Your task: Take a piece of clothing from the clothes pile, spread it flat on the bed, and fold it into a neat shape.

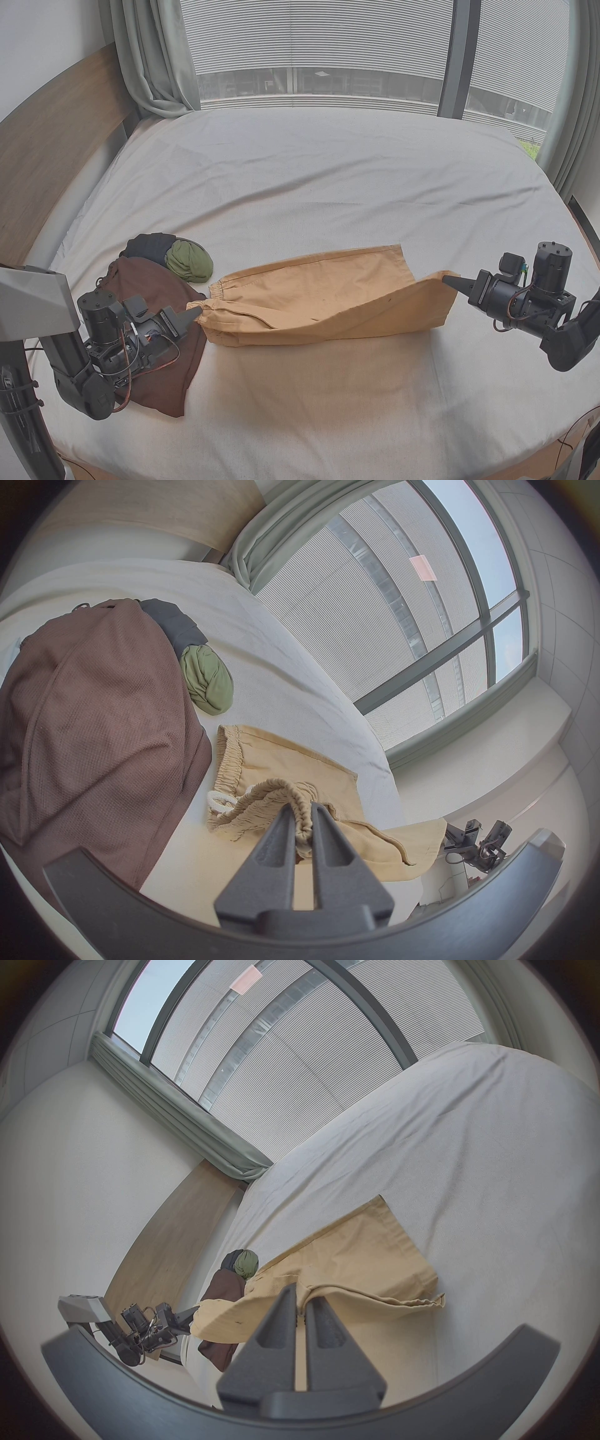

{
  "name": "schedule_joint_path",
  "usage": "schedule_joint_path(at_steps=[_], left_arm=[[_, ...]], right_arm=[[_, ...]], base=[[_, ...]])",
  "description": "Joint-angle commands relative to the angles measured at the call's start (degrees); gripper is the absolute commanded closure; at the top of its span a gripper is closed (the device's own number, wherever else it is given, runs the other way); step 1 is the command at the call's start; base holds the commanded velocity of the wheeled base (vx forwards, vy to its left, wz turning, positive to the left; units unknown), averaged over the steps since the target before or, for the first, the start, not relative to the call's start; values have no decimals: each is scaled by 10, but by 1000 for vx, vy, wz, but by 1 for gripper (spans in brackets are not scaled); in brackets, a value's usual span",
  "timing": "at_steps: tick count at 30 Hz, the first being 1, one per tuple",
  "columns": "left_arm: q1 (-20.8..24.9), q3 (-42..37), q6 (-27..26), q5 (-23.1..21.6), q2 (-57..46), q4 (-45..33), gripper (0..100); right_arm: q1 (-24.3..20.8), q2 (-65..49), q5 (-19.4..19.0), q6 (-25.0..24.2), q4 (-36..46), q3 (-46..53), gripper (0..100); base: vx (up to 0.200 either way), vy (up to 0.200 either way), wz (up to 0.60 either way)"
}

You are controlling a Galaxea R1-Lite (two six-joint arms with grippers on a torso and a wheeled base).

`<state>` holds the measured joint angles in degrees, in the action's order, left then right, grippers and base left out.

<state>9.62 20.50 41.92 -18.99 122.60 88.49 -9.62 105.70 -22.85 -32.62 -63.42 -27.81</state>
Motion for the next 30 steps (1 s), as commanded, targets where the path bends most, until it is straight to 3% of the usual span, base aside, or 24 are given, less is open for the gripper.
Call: schedule_joint_path(at_steps=[1,20,30], left_arm=[[2,8,8,2,4,0,100],[17,23,36,27,19,0,100],[19,34,37,31,30,0,100]], right_arm=[[2,2,0,-1,20,-37,100],[2,5,0,-1,160,-181,100],[14,44,0,-2,180,-233,100]], base=[[0,0,0],[0,0,0],[0,0,0]])
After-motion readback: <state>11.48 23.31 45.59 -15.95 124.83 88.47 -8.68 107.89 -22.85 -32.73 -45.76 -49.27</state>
